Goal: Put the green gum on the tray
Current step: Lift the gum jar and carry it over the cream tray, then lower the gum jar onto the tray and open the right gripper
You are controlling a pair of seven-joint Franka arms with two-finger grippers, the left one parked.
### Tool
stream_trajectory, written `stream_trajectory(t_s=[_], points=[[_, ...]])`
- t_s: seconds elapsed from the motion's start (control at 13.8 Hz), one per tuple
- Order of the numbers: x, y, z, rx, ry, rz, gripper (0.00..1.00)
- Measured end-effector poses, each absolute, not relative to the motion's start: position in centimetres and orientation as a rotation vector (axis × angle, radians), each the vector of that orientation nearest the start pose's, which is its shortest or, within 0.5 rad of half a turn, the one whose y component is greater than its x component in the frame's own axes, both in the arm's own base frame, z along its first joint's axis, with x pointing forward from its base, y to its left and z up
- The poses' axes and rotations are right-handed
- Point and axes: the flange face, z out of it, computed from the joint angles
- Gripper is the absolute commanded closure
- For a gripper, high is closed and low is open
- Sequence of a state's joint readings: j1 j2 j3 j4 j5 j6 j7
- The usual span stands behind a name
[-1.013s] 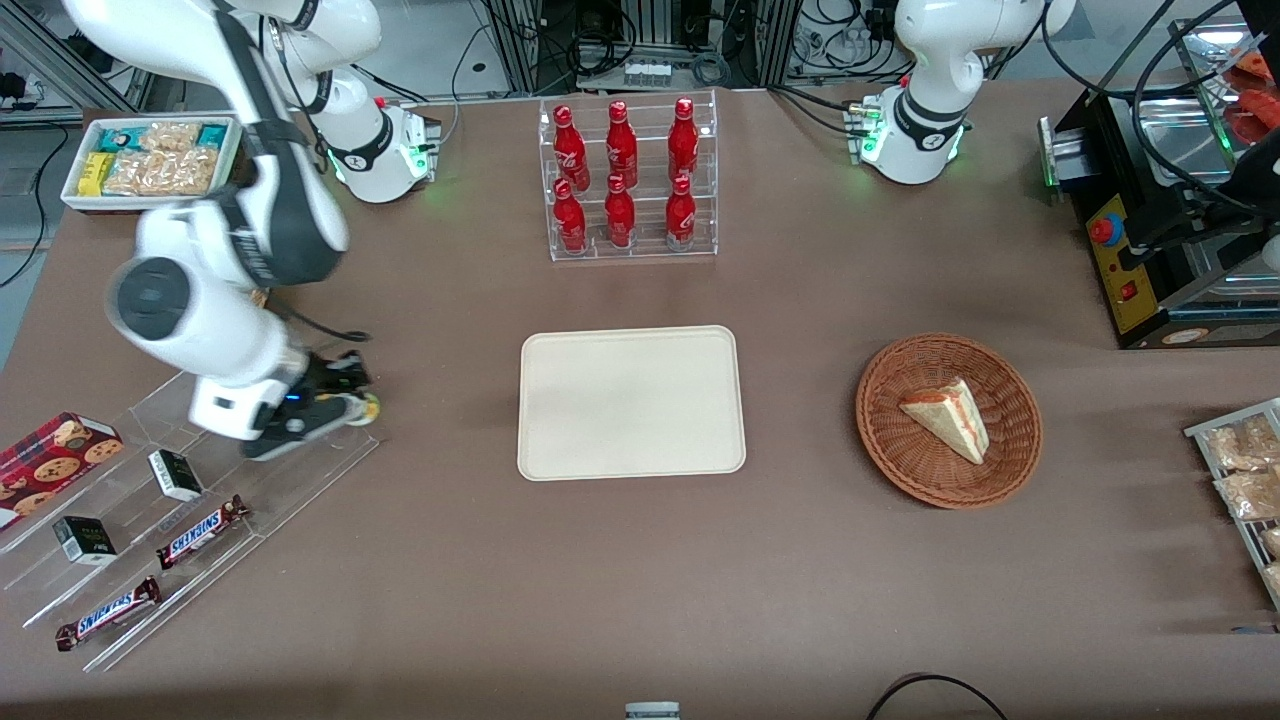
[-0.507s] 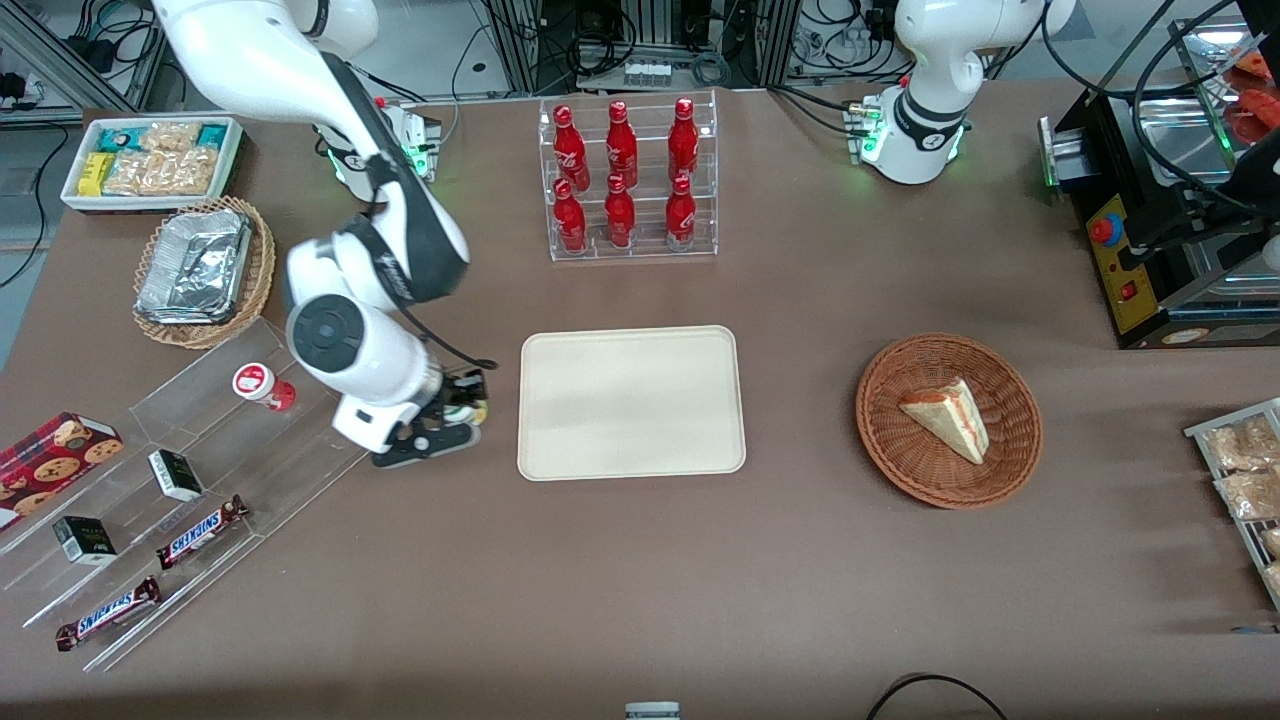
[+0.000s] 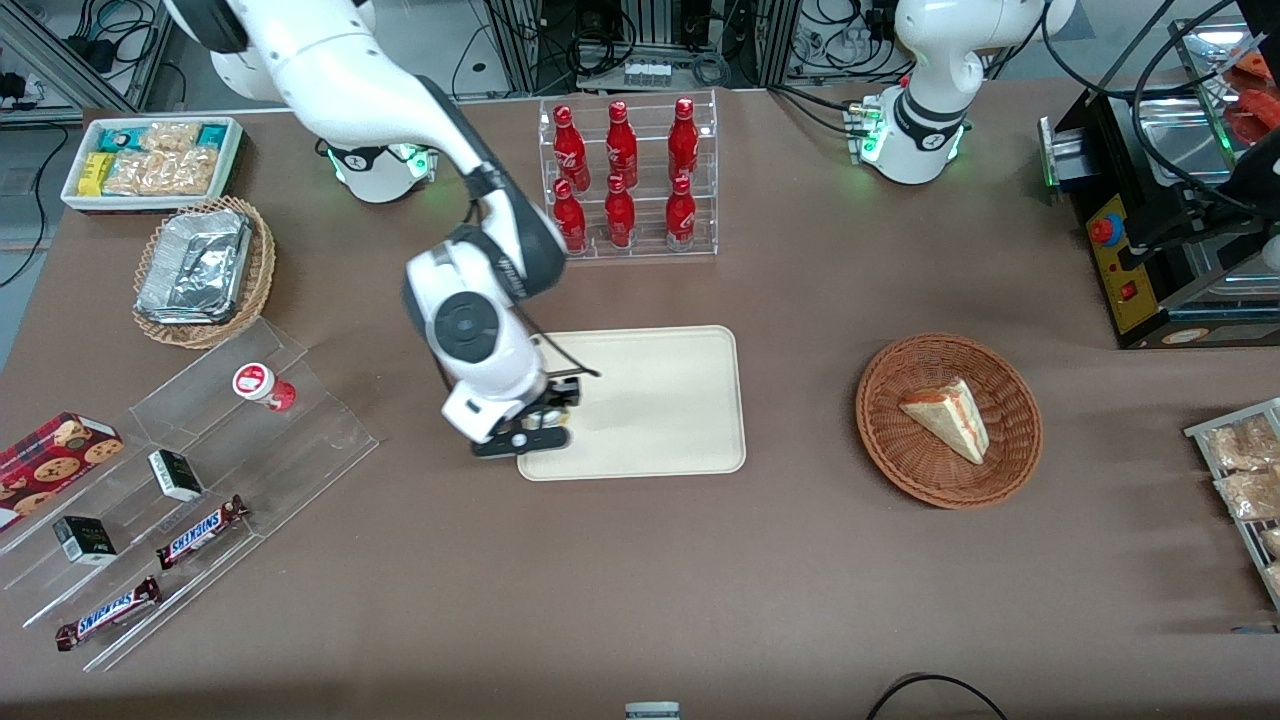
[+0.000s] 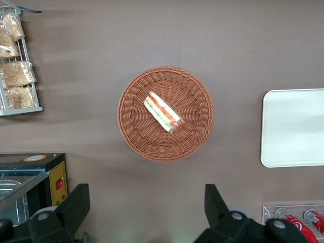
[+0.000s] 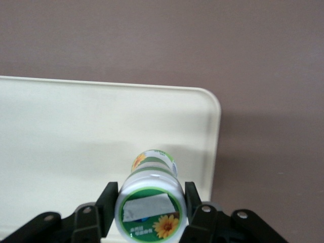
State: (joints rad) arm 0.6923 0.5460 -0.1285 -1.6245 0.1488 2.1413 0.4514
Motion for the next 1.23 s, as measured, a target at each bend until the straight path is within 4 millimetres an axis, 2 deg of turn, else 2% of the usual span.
stream_trajectory(t_s=[0.22,0.51,0.65,1.09,1.23], points=[[55.1,42.2,28.4,-3.109,-0.008,0.062,1.00],[53.0,46.5,27.3,-3.099,0.066,0.020,1.00],[52.4,47.5,26.8,-3.100,0.067,0.015,1.00],[52.2,48.1,25.3,-3.110,0.055,-0.001,1.00],[52.2,48.0,25.0,-3.122,0.039,-0.016,0.58]])
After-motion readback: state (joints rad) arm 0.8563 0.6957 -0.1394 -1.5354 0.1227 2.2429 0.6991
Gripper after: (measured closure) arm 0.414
